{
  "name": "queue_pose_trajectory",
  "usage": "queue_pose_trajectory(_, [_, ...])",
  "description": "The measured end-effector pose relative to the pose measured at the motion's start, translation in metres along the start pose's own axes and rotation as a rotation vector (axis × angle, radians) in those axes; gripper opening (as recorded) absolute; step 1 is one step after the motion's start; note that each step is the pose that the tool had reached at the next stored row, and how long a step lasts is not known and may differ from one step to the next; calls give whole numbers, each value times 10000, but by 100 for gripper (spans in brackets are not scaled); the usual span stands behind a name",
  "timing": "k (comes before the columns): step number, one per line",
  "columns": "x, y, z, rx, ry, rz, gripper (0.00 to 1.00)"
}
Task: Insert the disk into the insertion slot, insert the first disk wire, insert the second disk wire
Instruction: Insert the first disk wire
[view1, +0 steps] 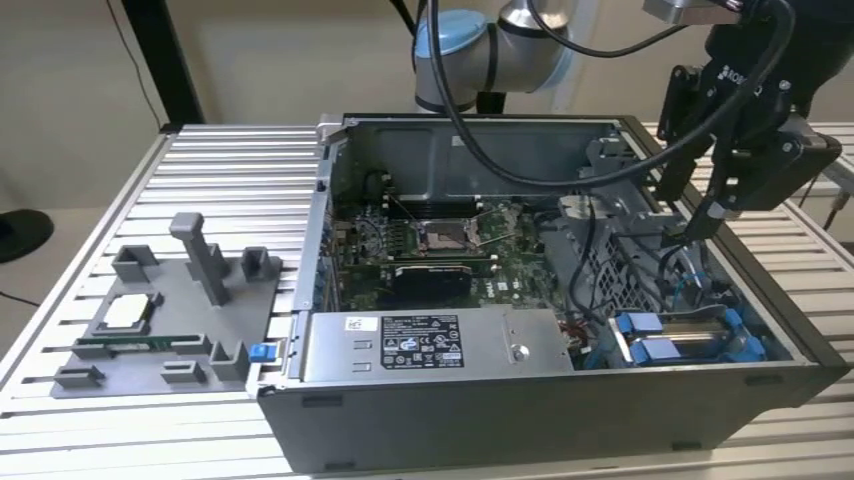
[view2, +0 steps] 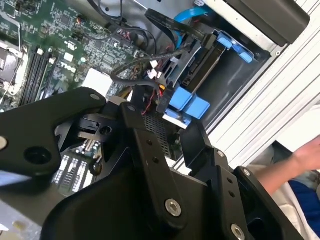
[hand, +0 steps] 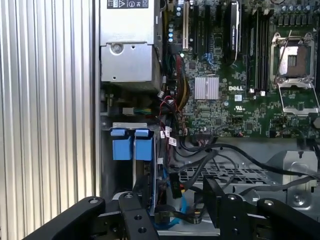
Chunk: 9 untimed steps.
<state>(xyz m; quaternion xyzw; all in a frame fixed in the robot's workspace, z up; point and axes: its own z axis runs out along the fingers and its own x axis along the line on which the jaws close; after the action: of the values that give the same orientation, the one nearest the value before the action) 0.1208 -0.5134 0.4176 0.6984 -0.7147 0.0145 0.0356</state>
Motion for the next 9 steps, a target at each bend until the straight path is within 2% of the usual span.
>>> queue_pose_trajectory(3, [-21,0,-2,4,104,3,100])
queue_pose_trajectory(9, [-29,1,-2,4,119,4,100])
